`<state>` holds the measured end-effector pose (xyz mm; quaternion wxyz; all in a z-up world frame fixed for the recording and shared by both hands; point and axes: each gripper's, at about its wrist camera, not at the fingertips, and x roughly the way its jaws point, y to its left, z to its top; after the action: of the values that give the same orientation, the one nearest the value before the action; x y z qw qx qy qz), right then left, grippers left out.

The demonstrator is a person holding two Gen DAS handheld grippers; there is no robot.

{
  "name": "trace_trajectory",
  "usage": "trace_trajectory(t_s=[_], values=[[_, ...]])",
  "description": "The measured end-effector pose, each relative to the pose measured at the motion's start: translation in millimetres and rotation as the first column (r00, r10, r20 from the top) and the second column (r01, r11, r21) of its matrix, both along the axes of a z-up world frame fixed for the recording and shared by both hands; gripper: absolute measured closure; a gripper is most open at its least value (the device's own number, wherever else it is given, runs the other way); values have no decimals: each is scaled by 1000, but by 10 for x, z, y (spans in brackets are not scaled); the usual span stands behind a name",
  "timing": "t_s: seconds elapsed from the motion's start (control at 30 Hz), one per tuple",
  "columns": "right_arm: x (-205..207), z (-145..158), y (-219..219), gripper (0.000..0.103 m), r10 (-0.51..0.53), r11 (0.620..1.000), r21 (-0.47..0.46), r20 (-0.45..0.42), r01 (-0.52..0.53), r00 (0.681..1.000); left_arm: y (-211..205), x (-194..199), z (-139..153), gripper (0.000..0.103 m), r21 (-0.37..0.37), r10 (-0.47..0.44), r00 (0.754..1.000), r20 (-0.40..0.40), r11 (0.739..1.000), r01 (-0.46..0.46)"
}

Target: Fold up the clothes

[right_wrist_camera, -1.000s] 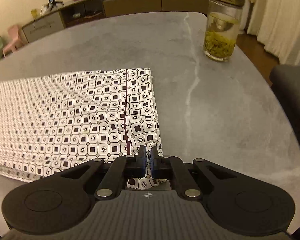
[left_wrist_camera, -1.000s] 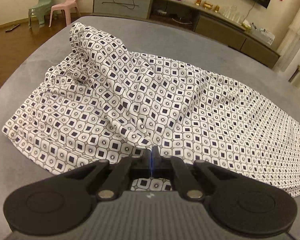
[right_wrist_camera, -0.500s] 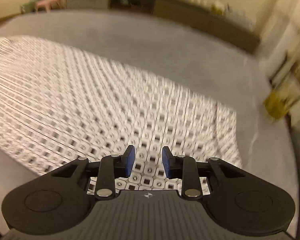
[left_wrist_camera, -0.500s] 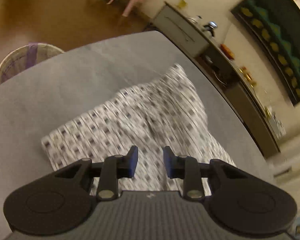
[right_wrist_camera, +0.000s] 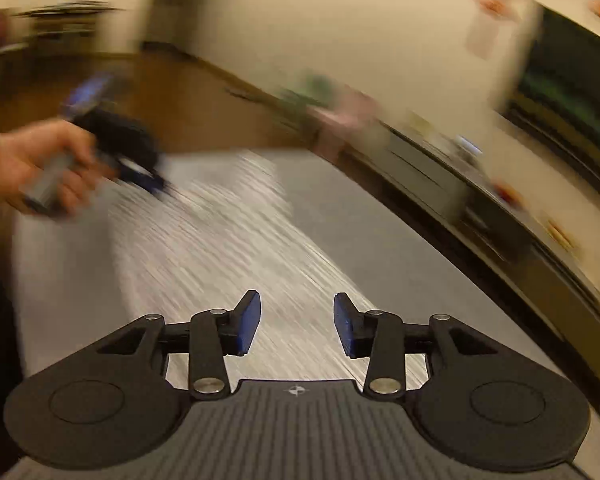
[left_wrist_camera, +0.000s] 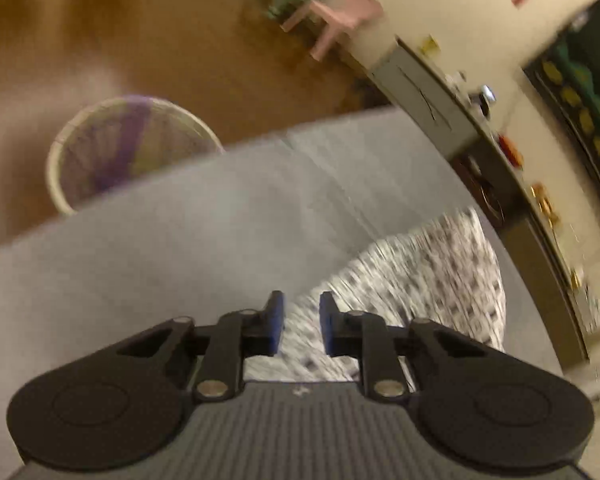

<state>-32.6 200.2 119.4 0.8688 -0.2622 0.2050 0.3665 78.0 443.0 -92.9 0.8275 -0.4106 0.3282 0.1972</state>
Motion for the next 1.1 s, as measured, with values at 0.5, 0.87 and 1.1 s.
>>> trace_trajectory(t_s=[0.5, 0.87, 1.1], values=[[1583, -913, 1809, 94, 22, 978, -202, -125, -47, 992, 191, -39, -7, 81, -110, -37, 985, 169, 992, 56], [1967, 24, 1666, 78, 141, 909, 382, -654, 164, 743, 344, -298, -38, 76, -147, 56, 965, 258, 989, -18], [1585, -190, 891, 48, -24, 963, 228, -461, 145, 887, 187, -13, -228, 75, -138, -114, 981, 156, 981, 136]])
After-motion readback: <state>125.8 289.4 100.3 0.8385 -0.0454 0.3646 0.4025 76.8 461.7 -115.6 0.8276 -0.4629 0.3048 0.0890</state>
